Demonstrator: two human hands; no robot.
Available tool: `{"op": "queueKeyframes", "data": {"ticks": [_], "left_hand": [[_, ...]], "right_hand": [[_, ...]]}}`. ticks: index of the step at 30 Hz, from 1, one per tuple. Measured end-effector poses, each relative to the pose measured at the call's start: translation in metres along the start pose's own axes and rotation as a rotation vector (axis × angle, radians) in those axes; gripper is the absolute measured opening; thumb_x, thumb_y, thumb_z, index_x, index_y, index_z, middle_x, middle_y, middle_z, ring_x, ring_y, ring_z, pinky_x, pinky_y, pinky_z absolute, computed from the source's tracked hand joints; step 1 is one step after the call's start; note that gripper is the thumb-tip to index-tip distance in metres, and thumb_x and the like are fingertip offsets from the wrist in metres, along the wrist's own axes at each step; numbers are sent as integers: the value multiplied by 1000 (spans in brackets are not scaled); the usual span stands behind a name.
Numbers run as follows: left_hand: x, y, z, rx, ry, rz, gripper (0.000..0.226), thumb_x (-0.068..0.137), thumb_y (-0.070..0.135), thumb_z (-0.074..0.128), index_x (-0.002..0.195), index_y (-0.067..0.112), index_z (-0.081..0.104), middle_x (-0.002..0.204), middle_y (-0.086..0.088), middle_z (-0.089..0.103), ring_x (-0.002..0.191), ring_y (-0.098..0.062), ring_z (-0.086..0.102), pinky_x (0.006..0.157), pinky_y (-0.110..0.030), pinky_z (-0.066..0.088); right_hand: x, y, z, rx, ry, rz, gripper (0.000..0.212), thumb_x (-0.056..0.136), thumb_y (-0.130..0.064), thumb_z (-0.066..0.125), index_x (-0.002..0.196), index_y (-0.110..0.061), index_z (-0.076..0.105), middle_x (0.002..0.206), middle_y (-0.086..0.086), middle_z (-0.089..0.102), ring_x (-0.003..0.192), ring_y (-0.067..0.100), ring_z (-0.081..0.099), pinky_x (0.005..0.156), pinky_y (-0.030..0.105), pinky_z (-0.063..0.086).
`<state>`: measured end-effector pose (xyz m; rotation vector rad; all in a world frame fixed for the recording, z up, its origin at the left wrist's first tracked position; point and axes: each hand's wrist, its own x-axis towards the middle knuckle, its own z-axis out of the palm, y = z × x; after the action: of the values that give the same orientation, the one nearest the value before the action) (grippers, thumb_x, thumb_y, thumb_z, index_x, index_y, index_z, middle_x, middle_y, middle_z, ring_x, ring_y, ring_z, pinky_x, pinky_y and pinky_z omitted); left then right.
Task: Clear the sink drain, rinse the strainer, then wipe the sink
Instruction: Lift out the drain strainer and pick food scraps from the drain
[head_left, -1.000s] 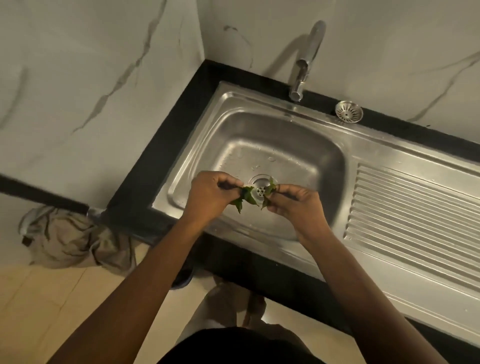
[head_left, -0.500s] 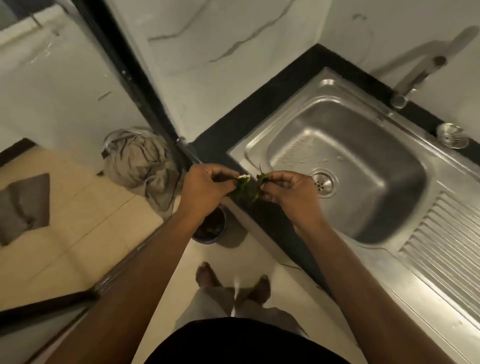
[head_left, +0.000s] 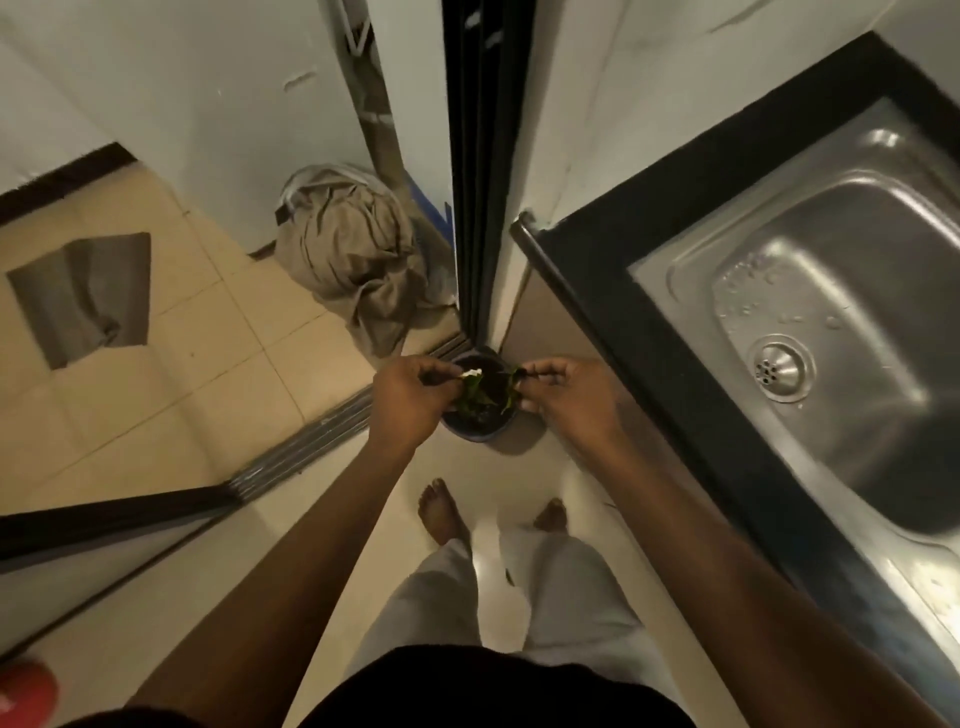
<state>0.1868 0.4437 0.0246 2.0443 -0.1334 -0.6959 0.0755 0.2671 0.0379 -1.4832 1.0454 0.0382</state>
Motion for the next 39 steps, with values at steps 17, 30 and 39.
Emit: {"op": "queueKeyframes", "data": {"ticks": [17, 30, 39], "left_hand": [[102, -157, 63, -124, 126, -387, 11, 85, -1, 80, 94, 5, 82, 96, -22, 79, 94, -39, 78, 87, -54, 66], [154, -191, 97, 54, -71, -370, 36, 93, 4, 74, 127, 14, 75, 126, -12, 76, 115, -28, 72, 95, -37, 63], [151, -203, 81, 57, -85, -377, 47, 93, -1, 66, 134, 22, 72, 139, 1, 71, 129, -22, 65, 87, -23, 49]], "right_hand": [[145, 106, 102, -228, 60, 273, 16, 89, 3, 77, 102, -7, 76, 106, 18, 77, 78, 27, 74, 81, 39, 65], [208, 142, 126, -503, -18, 167, 28, 99, -6, 62, 120, -12, 79, 129, 9, 74, 121, 30, 68, 109, 40, 54], [206, 145, 118, -486, 3, 129, 28, 100, 1, 59, 115, -9, 79, 123, 10, 76, 116, 28, 70, 98, 28, 53]]}}
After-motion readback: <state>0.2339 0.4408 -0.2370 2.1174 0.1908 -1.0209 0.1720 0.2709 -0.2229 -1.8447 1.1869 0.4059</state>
